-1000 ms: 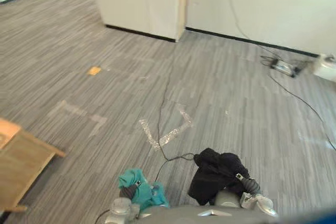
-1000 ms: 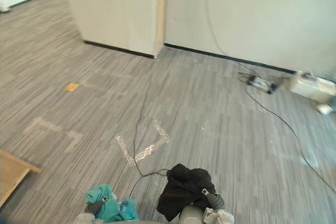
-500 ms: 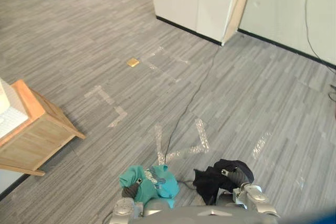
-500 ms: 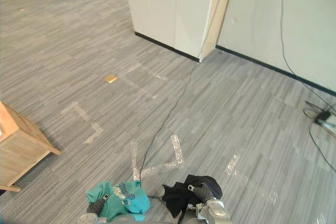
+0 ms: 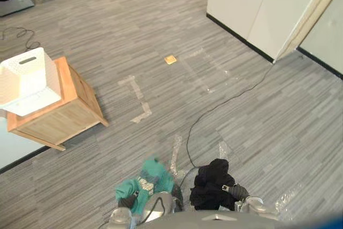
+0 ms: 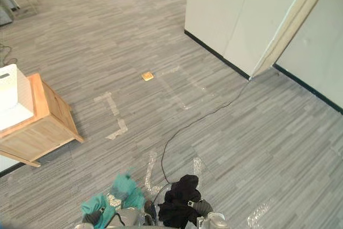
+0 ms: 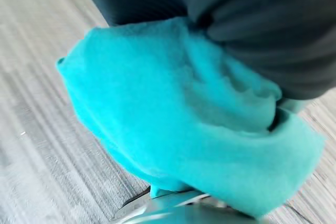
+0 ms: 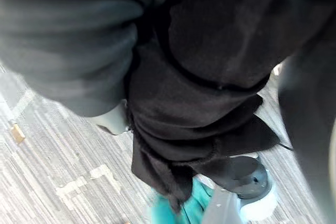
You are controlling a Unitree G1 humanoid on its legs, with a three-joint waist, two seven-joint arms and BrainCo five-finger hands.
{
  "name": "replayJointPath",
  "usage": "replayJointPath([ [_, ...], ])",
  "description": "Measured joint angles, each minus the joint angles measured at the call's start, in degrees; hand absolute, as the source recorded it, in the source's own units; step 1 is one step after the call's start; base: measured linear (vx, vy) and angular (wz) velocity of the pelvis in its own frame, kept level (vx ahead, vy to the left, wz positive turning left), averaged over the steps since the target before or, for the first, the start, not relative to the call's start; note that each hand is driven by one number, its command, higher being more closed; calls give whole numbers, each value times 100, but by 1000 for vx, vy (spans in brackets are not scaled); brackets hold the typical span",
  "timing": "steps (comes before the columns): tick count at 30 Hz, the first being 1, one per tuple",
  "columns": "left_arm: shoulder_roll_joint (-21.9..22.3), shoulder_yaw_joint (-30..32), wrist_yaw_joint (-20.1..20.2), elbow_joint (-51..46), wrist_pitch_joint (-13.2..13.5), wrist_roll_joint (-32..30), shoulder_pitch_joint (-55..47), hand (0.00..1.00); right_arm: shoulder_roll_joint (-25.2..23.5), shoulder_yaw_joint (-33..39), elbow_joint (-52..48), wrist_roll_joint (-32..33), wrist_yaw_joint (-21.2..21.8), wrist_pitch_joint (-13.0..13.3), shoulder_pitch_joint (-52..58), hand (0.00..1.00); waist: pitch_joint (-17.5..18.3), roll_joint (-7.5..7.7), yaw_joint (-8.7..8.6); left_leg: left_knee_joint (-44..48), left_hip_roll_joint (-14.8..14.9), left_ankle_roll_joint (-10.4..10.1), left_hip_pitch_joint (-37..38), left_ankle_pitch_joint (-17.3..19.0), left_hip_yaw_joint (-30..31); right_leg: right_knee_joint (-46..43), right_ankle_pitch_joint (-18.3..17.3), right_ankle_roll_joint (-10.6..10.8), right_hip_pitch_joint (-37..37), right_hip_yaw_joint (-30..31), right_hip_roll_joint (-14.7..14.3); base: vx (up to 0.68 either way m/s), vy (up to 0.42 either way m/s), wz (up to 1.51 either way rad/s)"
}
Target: Tidy the bed and pick cloth on bed and put in laundry
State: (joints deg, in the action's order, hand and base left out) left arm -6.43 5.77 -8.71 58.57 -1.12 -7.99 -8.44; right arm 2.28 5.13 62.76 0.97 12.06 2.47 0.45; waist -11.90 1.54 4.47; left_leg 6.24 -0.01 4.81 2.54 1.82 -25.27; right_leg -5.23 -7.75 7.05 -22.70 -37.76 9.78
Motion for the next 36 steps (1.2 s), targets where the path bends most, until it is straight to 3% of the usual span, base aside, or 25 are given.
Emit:
replayJointPath([
  [2, 61, 104, -4, 14, -30, 1, -26, 100, 1, 22, -49, -8, -94, -131, 7, 100, 19, -18, 15, -175, -5, -56, 49, -14, -75, -6, 75, 57, 32, 82, -47, 39, -57, 4],
  [3, 64, 102, -2, 48, -65, -5, -27, 100, 50, 131, -42, -3, -169, -212, 33, 100, 71, -113, -33, -285, -42, -99, 56, 22, -3, -242, 72, 56, 124, 78, -41, 86, 18, 51],
  [4, 126, 96, 6, 147, -65, -40, 1, 100, 140, 428, -63, 134, -289, -279, 172, 100, 144, -239, -99, -449, -56, -100, 113, 27, 264, -1074, 52, 31, 394, 59, 111, 113, 47, 67],
  [5, 129, 92, 8, 147, -55, -49, -9, 100, 143, 579, -76, 234, -346, -298, 185, 100, 149, -247, -114, -503, -78, -99, 168, 32, 388, -1585, 40, 7, 545, 57, 223, 154, 76, 86],
  [7, 75, 66, 88, 145, 39, -63, 2, 100, 93, 819, -104, 354, -410, -353, 224, 100, 97, -147, -149, -603, -169, -45, 380, 166, 758, -2954, 47, -192, 908, 228, 639, 147, 34, 92],
  [8, -92, -2, 137, 142, 84, -62, 47, 100, 40, 925, -109, 447, -451, -360, 224, 100, 37, 32, -190, -593, -278, 30, 455, 269, 1063, -3687, -192, -249, 1190, 654, 768, 208, -21, 128],
  [9, -180, -110, 147, 141, 102, -52, 104, 100, 8, 932, -156, 474, -452, -375, 221, 100, 69, 132, -191, -568, -288, 2, 508, 343, 1352, -3993, -507, -249, 1485, 962, 691, 265, -21, 127],
  [12, -166, -190, 216, 141, 129, -6, 187, 100, 55, 1012, -281, 948, -416, -383, 214, 100, 58, 54, -239, -588, -116, -71, 651, 456, 1941, -3748, -970, -334, 2232, 1369, 346, 221, -23, 111],
  [15, -157, -286, 226, 141, 117, 55, 259, 100, 122, 1081, -302, 1443, -381, -406, 161, 100, 69, -15, -404, -599, 94, -173, 700, 584, 2466, -2650, -879, -300, 2962, 1832, 22, 241, -122, 98],
  [16, -157, -286, 226, 141, 117, 55, 259, 100, 122, 1081, -302, 1443, -381, -406, 161, 100, 69, -15, -404, -599, 94, -173, 700, 584, 2466, -2650, -879, -300, 2962, 1832, 22, 464, -254, 65],
  [17, -76, -244, 226, 142, 54, 54, 288, 100, 170, 1197, -357, 1579, -377, -407, 146, 100, -1, -147, -408, -623, 348, -323, 862, 707, 2630, -1799, -461, -350, 3270, 1983, -187, 436, -236, 40],
  [18, -13, -108, 226, 142, 38, 50, 286, 100, 217, 1203, -398, 1573, -370, -458, 161, 100, 0, -187, -404, -611, 516, -439, 957, 883, 2668, -1005, 62, -329, 3424, 1972, -299, 514, -302, 43],
  [19, -6, -50, 222, 146, 37, 47, 285, 100, 226, 1208, -391, 1568, -370, -502, 164, 100, -12, -175, -391, -615, 577, -509, 1019, 974, 2678, -635, 345, -306, 3463, 1976, -320, 462, -307, 25],
  [20, 25, 111, 214, 153, 31, 37, 272, 100, 214, 1208, -381, 1561, -369, -582, 199, 100, -24, -161, -379, -595, 674, -602, 1228, 1204, 2716, -271, 1006, -308, 3463, 1998, -320, 617, -401, 23],
  [21, 126, 182, 195, 188, 29, -27, 242, 100, 224, 1228, -389, 1582, -367, -647, 296, 100, -17, -221, -403, -577, 836, -568, 1467, 1395, 2673, -659, 1195, -439, 3435, 1936, -415, 658, -401, 16],
  [22, 166, 222, 175, 196, 51, -56, 253, 100, 257, 1258, -474, 1556, -374, -652, 299, 100, -37, -325, -379, -291, 933, -664, 1484, 1337, 2494, -1372, 595, -533, 3623, 1958, -442, 547, -321, 7],
  [23, 180, 243, 168, 196, 53, -56, 253, 100, 240, 1261, -505, 1565, -374, -651, 297, 100, -51, -312, -390, -106, 944, -708, 1474, 1279, 2408, -1696, 332, -584, 3670, 1962, -403, 410, -250, 1],
  [25, 282, 480, 48, 164, 45, -44, 179, 100, 241, 1261, -516, 1557, -380, -664, 360, 100, 16, -346, -417, 703, 1045, -784, 1398, 1019, 2468, -2088, -318, -709, 3437, 1868, -426, 514, -317, 12],
  [27, 346, 672, -25, 94, 49, -17, 140, 100, 255, 1257, -545, 1543, -379, -711, 378, 100, 27, -383, -406, 1761, 1137, -942, 1019, 846, 2528, -2010, -482, -706, 3165, 1807, -498, 506, -260, 18],
  [28, 450, 955, -81, -11, 62, 67, 63, 100, 307, 1220, -540, 1423, -374, -748, 398, 100, 25, -438, -406, 3705, 1337, -1205, 182, 505, 2759, -1684, -587, -737, 2691, 1751, -729, 492, -204, 13],
  [30, 564, 1091, -149, -143, 148, 71, -70, 100, 299, 1063, -479, 1252, -372, -772, 370, 100, 33, -503, -313, 5471, 1557, -1216, -611, 583, 2658, -1182, -600, -785, 1980, 1739, -999, 567, -163, -4],
  [31, 539, 1092, -156, -185, 166, 71, -126, 100, 271, 914, -439, 1088, -361, -775, 355, 100, 30, -440, -226, 5927, 1557, -1188, -993, 673, 2499, -884, -618, -825, 1560, 1712, -1026, 495, -122, -4],
  [34, 561, 1082, -143, -321, 229, 169, -131, 100, 252, 814, -370, 789, -316, -775, 294, 100, 30, -399, -112, 5704, 1413, -1107, -1717, 976, 1994, -334, -616, -831, 874, 1735, -1023, 439, -56, -6],
  [35, 560, 1095, -118, -319, 256, 309, -128, 100, 235, 817, -224, 677, -310, -774, 172, 100, 17, -385, -49, 5101, 1273, -1014, -1917, 1168, 1600, -147, -617, -823, 646, 1812, -967, 529, 78, -31],
  [36, 530, 1082, -95, -318, 256, 434, -117, 100, 223, 817, -153, 533, -291, -768, 116, 100, -9, -340, -31, 3918, 958, -867, -1933, 1178, 1189, -90, -675, -722, 468, 1807, -823, 552, 112, -30],
])
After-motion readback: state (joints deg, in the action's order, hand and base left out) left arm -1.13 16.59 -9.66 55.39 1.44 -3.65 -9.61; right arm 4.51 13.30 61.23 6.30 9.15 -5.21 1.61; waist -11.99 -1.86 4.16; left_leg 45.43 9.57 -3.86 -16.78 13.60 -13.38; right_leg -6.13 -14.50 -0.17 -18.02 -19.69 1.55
